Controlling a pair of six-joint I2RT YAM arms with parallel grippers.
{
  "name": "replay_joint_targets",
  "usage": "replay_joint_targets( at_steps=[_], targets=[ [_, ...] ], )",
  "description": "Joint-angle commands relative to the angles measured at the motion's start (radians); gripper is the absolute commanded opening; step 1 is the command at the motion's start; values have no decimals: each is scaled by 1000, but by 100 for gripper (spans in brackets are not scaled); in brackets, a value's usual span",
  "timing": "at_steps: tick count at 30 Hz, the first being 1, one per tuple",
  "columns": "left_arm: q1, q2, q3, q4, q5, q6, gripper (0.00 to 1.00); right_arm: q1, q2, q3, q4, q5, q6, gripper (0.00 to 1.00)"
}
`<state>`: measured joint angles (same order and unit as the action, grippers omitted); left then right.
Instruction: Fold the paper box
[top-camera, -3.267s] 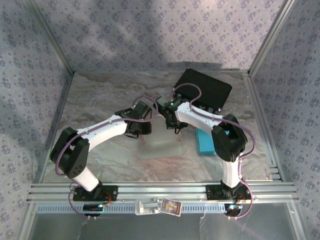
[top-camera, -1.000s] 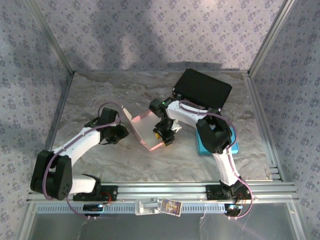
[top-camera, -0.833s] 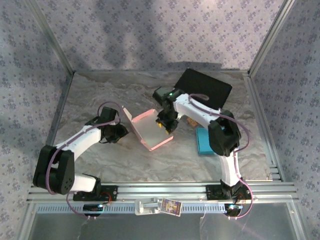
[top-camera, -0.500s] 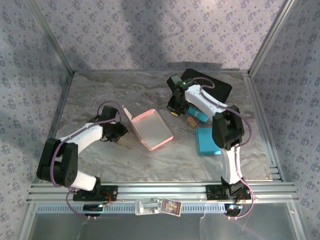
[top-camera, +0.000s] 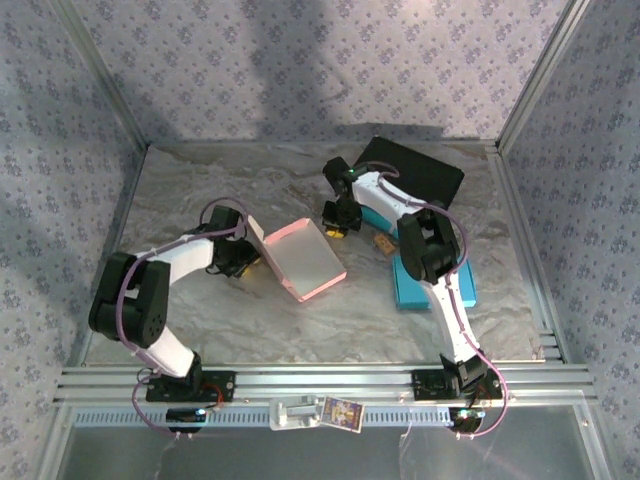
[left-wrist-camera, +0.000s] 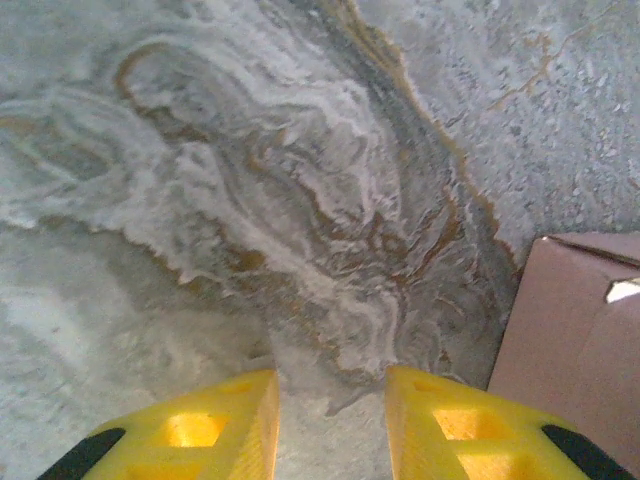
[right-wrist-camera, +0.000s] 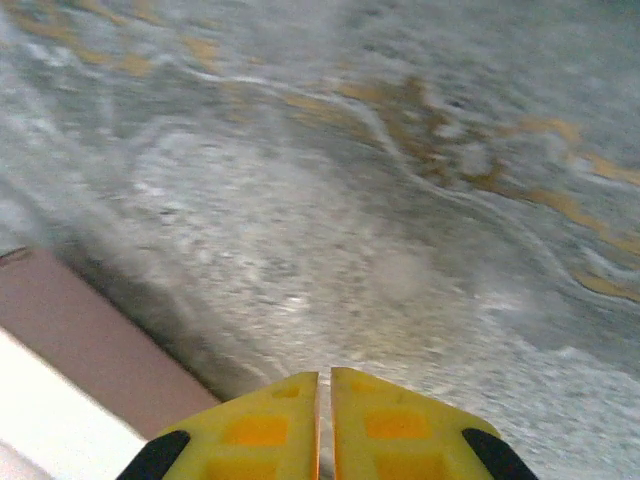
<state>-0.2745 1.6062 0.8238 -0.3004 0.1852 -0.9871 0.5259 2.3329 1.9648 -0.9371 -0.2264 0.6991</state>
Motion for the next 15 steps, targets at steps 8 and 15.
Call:
replay_joint_targets(
  at_steps=[8,15],
  targets=[
    [9,99,82,73,43,0,32,9,62,47,28,-151,-62,14],
    [17,129,94,114,71,-1,31,27,42,40,64,-191,-62,14]
  ],
)
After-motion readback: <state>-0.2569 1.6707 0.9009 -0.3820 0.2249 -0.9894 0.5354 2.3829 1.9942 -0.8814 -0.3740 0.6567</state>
